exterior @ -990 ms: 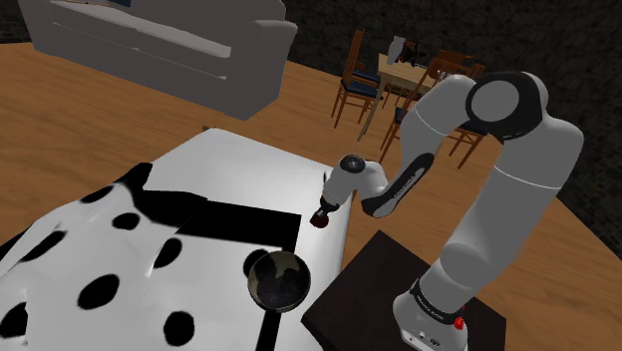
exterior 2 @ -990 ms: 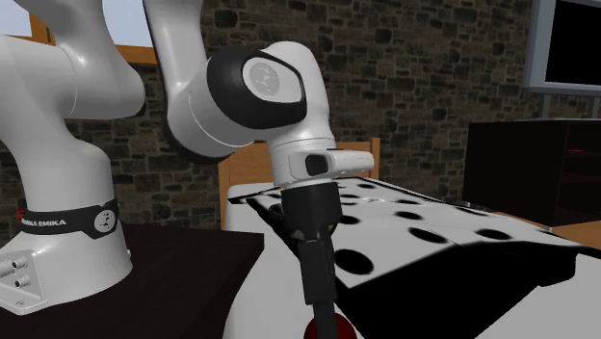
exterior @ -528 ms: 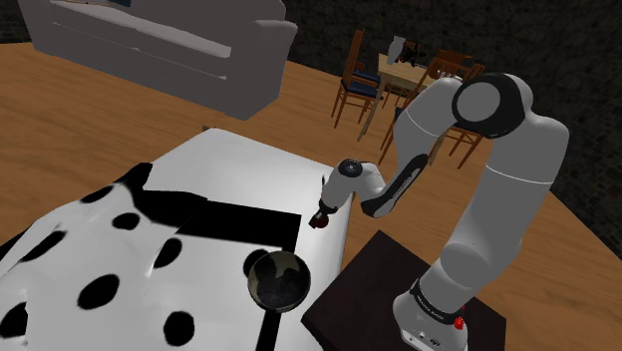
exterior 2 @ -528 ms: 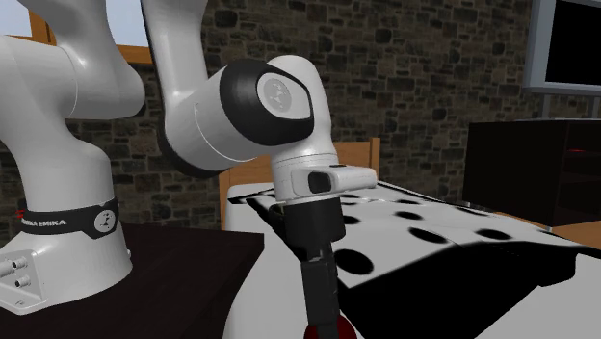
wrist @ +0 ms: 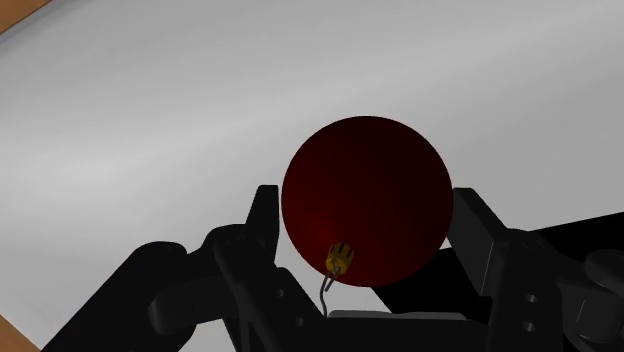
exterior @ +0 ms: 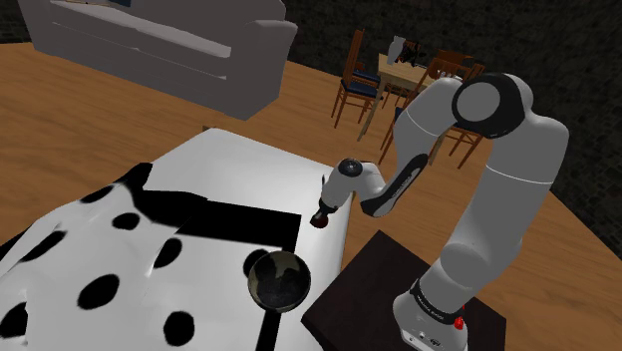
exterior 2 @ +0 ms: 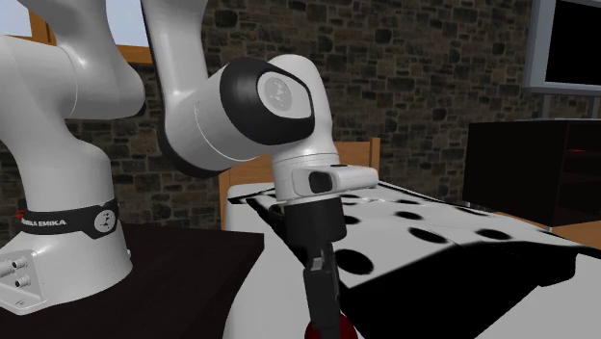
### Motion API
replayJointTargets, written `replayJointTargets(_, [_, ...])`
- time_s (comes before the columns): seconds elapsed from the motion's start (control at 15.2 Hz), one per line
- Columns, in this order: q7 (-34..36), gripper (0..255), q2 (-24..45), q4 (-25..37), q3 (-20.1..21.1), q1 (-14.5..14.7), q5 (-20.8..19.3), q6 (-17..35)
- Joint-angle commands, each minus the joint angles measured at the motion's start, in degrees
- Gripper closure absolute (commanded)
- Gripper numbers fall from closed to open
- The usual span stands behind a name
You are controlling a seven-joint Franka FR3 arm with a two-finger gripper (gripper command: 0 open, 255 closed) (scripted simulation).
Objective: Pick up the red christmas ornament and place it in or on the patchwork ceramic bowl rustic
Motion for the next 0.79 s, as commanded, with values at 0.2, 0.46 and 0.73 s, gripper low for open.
replayJointTargets(0.2, [0.0,255,0.2,0.1,0.0,0.0,0.0,0.1])
replayJointTargets(0.46, [-3.9,255,-2.1,-1.4,1.0,-0.7,4.1,-0.4])
replayJointTargets(0.73, [-12.0,255,-6.4,-3.8,3.3,-2.1,12.7,-1.5])
